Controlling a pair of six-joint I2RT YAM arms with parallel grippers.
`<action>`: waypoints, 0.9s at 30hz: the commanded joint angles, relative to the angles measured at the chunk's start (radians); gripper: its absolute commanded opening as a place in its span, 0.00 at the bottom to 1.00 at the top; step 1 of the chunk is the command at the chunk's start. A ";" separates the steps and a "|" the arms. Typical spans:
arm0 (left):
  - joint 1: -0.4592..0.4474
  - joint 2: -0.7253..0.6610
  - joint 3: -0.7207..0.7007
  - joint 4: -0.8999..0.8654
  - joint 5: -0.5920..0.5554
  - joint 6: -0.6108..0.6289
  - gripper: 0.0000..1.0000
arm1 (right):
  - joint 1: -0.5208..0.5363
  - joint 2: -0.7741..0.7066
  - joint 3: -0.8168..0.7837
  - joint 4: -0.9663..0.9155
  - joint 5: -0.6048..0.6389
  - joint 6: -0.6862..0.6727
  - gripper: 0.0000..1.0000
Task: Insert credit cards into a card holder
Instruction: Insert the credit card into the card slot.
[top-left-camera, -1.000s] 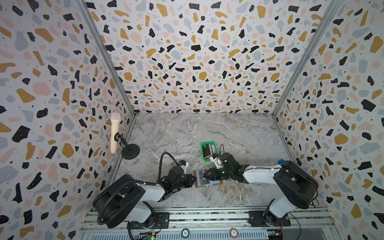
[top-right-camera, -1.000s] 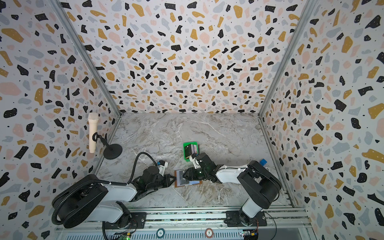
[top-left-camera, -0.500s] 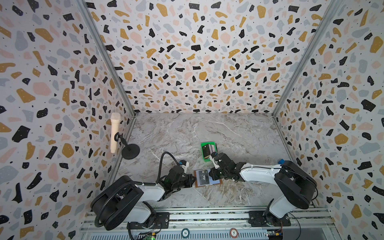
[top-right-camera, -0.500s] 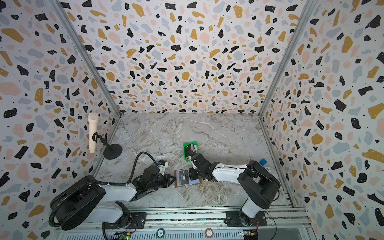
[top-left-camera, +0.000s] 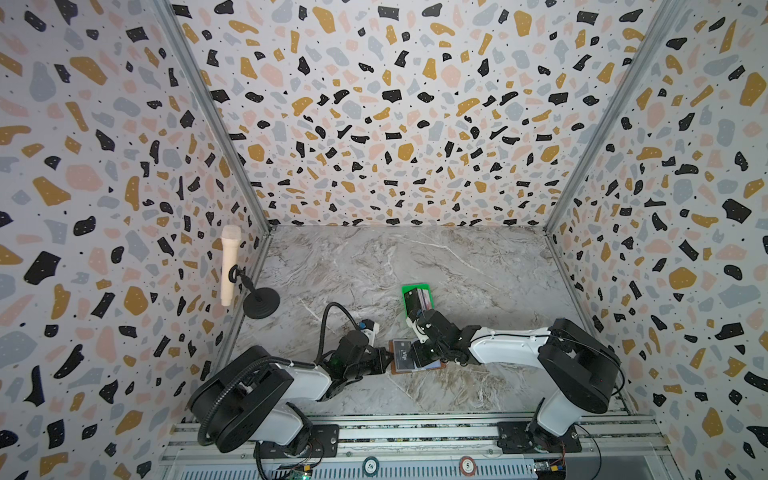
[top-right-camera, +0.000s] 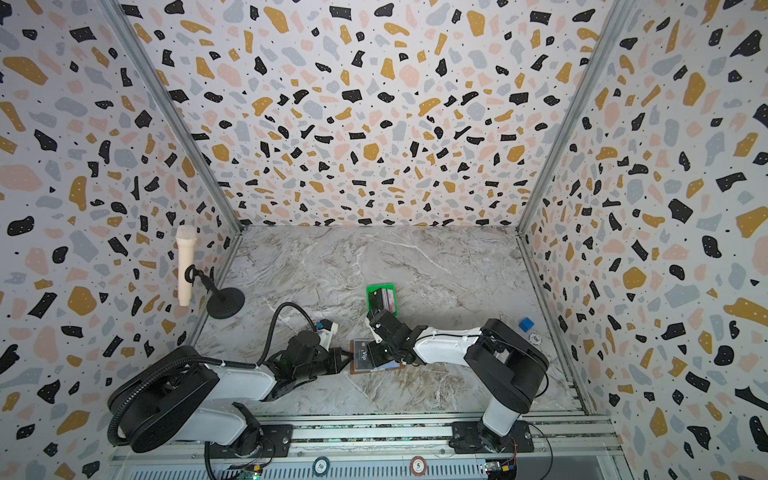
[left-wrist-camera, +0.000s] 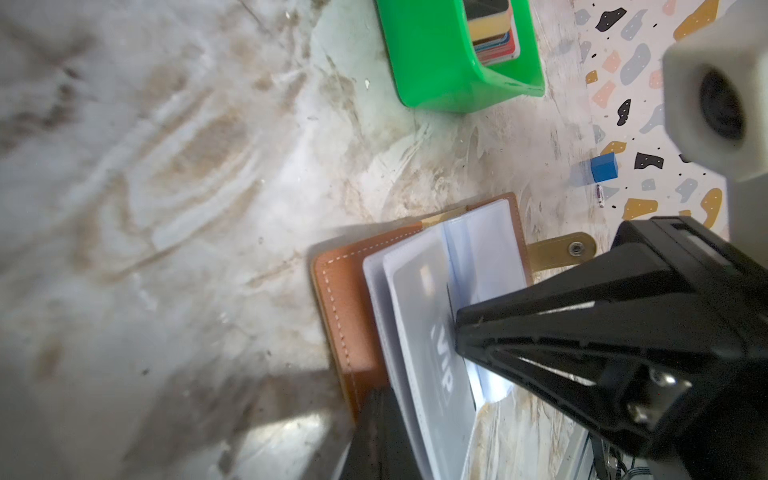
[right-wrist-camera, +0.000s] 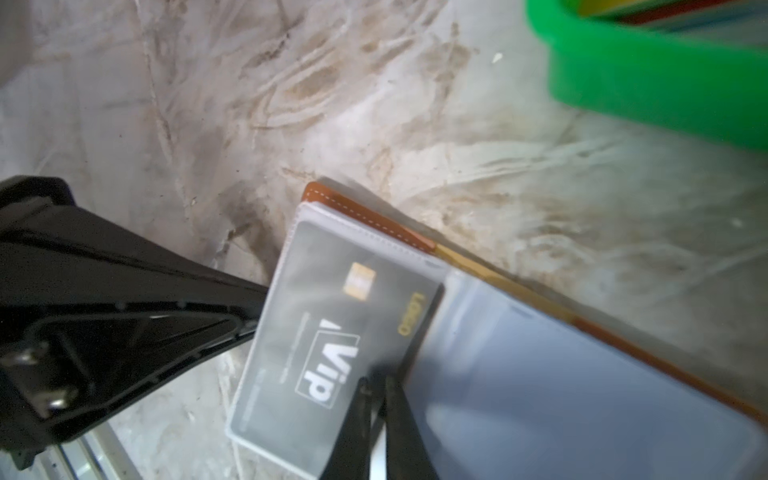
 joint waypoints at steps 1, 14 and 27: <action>0.003 0.005 -0.001 -0.068 -0.005 0.005 0.00 | 0.013 0.006 0.021 -0.040 -0.013 -0.016 0.11; 0.010 -0.202 0.094 -0.225 -0.040 0.052 0.00 | -0.068 -0.179 -0.023 -0.131 0.052 -0.073 0.36; -0.054 0.006 0.143 -0.127 -0.025 0.043 0.00 | -0.122 -0.075 0.070 -0.253 0.158 -0.182 0.41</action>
